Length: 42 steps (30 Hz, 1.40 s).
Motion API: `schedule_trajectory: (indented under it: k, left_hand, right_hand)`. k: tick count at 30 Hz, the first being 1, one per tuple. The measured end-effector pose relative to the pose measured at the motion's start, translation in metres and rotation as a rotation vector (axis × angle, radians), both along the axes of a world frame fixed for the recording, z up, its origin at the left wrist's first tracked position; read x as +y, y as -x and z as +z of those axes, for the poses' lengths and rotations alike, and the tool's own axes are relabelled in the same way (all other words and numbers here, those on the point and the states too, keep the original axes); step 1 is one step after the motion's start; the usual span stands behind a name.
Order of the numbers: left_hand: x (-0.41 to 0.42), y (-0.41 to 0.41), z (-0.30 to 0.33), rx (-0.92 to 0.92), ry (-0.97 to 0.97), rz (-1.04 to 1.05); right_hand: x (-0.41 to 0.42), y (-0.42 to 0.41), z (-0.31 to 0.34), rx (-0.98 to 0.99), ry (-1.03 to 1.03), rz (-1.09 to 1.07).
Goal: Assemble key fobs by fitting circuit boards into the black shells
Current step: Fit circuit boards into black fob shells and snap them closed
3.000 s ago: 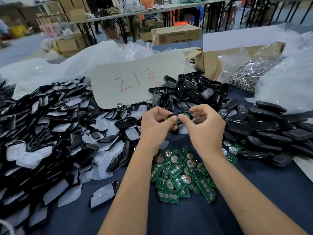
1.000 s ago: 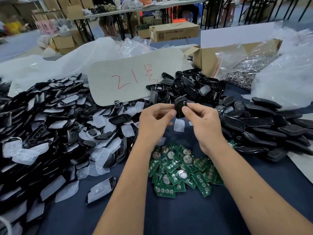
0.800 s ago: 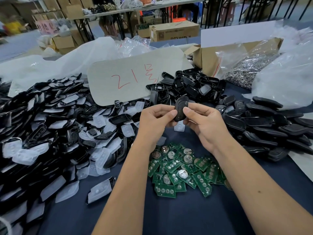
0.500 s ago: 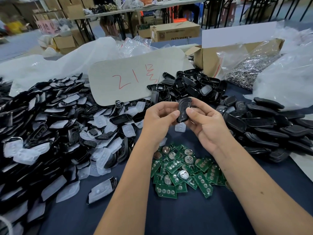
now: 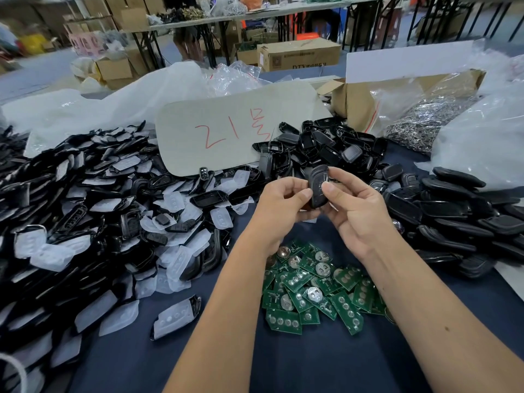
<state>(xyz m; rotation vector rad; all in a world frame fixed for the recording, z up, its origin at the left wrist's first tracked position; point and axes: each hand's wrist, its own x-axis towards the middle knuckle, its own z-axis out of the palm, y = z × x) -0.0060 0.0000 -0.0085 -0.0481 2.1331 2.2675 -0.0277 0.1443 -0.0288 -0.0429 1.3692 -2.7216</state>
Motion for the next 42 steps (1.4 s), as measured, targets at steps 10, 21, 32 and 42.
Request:
schedule_trajectory:
  k: [10,21,32,42]
  left_hand:
    - [-0.007,0.002,-0.002,0.215,0.412,0.138]
    - [-0.003,0.001,-0.002,0.619,0.869,0.137]
    - [-0.033,-0.001,-0.005,-0.102,1.241,0.403]
    - [-0.023,0.0,-0.006,0.046,0.32,0.449]
  right_hand:
    - [-0.012,0.0,-0.008,0.123,-0.371,-0.203]
    - [-0.017,-0.001,-0.007,0.074,-0.245,-0.237]
    - [-0.012,0.008,-0.008,-0.028,-0.063,-0.061]
    - [-0.009,0.002,-0.001,0.011,-0.121,0.121]
